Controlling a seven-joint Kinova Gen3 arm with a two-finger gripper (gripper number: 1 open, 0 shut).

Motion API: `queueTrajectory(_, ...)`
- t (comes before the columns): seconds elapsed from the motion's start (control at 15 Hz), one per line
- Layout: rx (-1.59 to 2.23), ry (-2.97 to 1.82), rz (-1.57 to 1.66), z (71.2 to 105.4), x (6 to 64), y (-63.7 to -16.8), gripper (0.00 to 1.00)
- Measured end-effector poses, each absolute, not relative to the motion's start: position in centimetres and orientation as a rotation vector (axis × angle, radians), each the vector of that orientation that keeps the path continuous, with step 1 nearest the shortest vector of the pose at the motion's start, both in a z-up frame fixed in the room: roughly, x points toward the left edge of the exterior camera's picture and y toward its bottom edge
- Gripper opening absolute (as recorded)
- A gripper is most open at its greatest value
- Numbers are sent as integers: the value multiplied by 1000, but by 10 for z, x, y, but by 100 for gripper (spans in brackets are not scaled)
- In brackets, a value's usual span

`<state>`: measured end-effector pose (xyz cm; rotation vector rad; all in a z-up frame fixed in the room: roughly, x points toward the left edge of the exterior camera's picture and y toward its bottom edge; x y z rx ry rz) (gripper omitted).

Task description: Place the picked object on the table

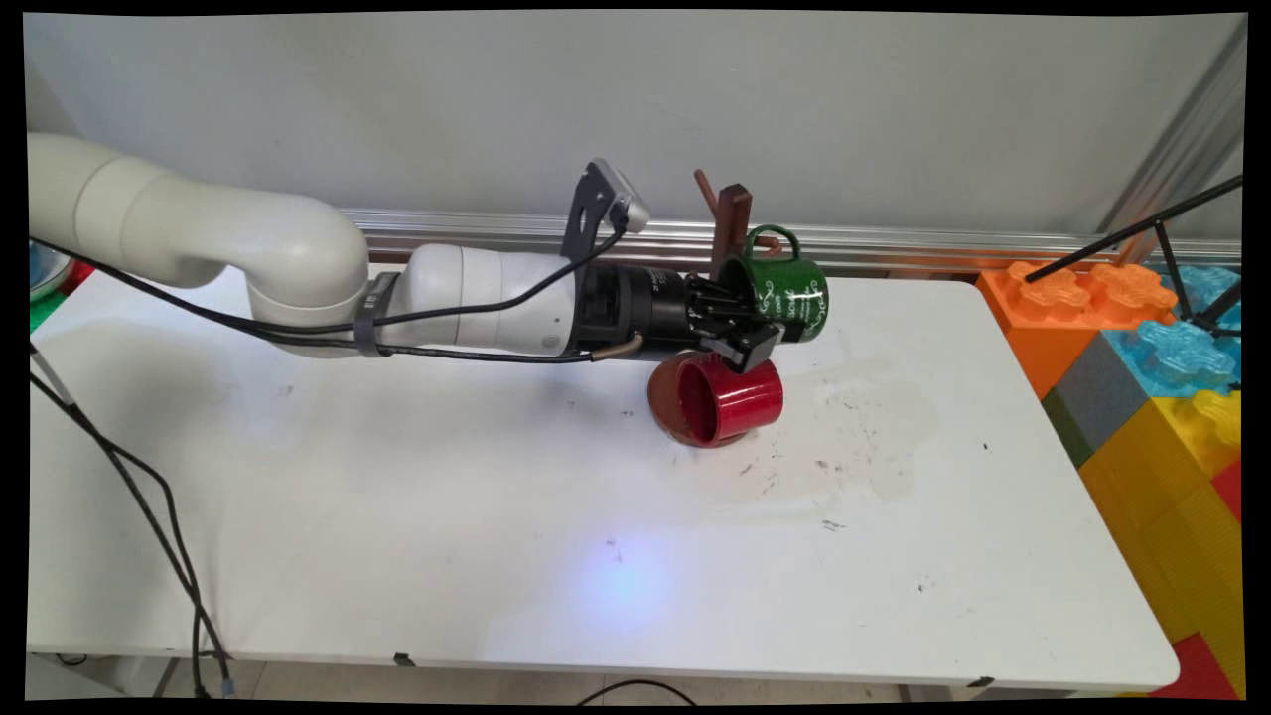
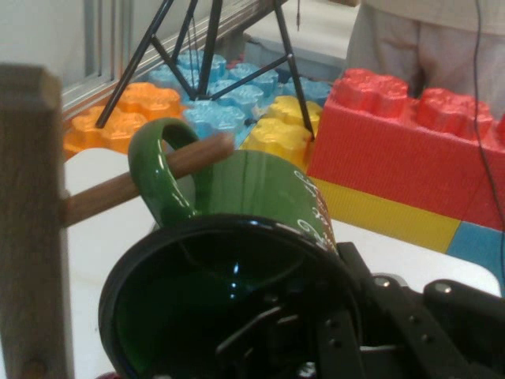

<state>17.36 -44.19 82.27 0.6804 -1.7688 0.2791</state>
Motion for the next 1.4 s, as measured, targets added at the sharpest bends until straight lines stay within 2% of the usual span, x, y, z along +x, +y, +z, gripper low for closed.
queueTrajectory(0.73, 616, -1755, 211, 857, 185, -407, 0)
queueTrajectory(1.4, 519, -1818, 212, 906, 218, -381, 0)
